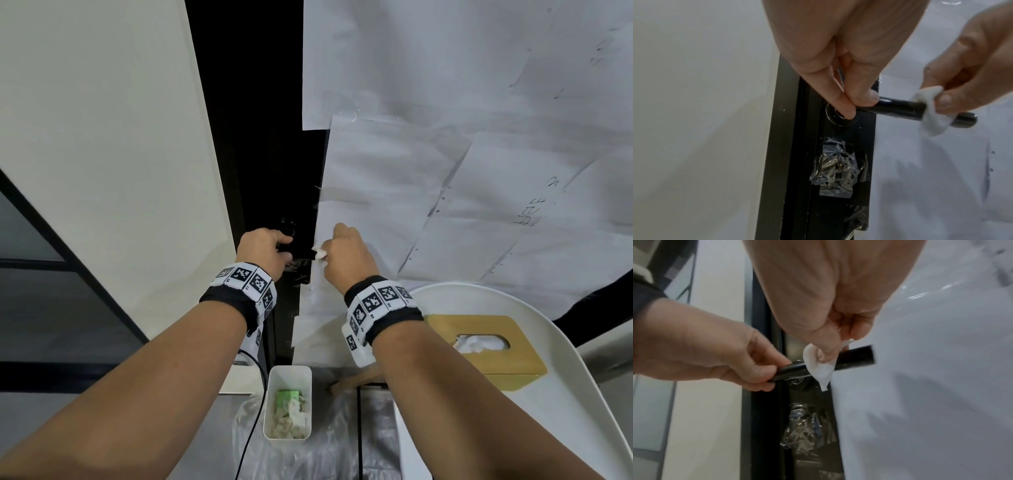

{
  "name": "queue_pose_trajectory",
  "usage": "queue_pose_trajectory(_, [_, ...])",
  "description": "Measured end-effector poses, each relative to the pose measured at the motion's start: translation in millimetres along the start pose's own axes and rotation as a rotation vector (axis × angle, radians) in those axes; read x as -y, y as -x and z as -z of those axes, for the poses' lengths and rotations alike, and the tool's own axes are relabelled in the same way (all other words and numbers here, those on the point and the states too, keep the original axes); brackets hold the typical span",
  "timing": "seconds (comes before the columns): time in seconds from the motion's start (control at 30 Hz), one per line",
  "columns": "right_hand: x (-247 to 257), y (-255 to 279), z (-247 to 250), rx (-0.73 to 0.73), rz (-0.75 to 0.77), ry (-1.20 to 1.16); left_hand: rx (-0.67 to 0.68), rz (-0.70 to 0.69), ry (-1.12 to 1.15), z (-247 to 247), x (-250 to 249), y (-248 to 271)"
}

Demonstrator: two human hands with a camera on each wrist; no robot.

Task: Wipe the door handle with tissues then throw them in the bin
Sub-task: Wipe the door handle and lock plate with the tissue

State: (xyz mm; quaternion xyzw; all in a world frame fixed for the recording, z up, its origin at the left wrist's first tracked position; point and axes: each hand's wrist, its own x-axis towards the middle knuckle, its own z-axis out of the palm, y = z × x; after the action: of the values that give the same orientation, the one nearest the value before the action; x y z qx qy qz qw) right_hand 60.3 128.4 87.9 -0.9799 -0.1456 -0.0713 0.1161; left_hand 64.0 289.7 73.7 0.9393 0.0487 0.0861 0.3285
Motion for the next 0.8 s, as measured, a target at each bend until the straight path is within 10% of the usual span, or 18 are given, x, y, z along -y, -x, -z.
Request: queue_pose_trajectory(0.8, [-19, 17, -4, -0.104, -0.124, 0.063, 0.044, 0.040, -0.032, 0, -2, -2])
